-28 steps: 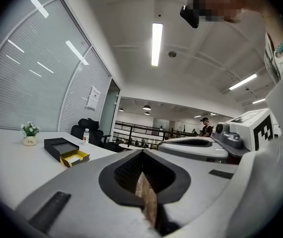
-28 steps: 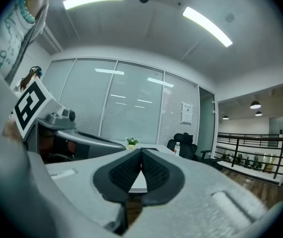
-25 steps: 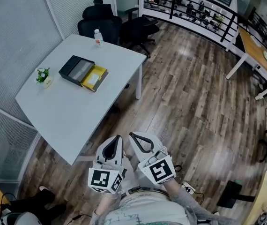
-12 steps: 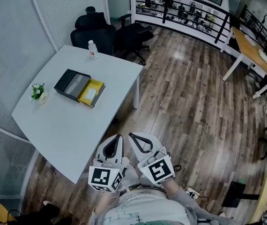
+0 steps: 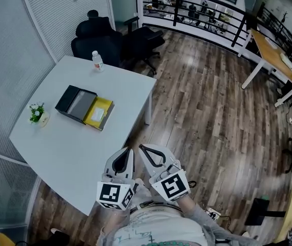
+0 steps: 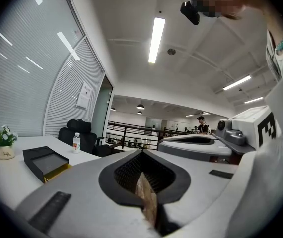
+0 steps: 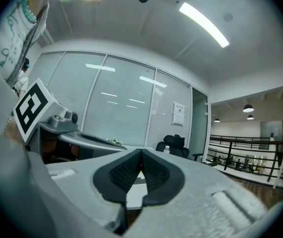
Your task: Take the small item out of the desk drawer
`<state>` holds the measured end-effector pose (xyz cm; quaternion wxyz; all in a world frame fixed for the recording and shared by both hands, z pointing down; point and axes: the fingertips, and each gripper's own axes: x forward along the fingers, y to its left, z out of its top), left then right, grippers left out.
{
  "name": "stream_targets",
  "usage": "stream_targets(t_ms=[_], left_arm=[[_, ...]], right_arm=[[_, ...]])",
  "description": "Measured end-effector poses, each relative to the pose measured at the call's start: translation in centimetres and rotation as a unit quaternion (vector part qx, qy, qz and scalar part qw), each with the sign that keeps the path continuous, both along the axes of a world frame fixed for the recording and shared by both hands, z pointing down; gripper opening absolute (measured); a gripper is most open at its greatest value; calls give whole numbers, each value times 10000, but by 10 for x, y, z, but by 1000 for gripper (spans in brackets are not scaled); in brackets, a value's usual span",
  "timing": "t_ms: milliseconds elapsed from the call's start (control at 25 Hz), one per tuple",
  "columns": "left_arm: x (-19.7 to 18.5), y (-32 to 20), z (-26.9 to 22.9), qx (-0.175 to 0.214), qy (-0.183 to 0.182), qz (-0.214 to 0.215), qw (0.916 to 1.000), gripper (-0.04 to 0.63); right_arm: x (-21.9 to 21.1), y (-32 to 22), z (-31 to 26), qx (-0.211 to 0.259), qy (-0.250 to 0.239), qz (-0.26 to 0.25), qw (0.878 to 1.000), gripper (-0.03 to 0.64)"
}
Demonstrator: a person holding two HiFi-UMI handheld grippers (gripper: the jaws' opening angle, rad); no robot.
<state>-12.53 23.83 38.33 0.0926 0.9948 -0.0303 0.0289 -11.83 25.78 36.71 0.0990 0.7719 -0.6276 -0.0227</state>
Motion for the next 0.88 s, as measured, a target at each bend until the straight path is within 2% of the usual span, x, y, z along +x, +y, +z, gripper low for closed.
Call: stream_targets(t_ms=[480, 880], left_arm=[[17, -56, 3, -47, 97, 116, 9999, -3], [9, -90, 21, -121, -85, 230, 9996, -3]], right_arm=[[12, -59, 3, -98, 56, 25, 9999, 2], [7, -89, 14, -155, -35, 106, 9998, 3]])
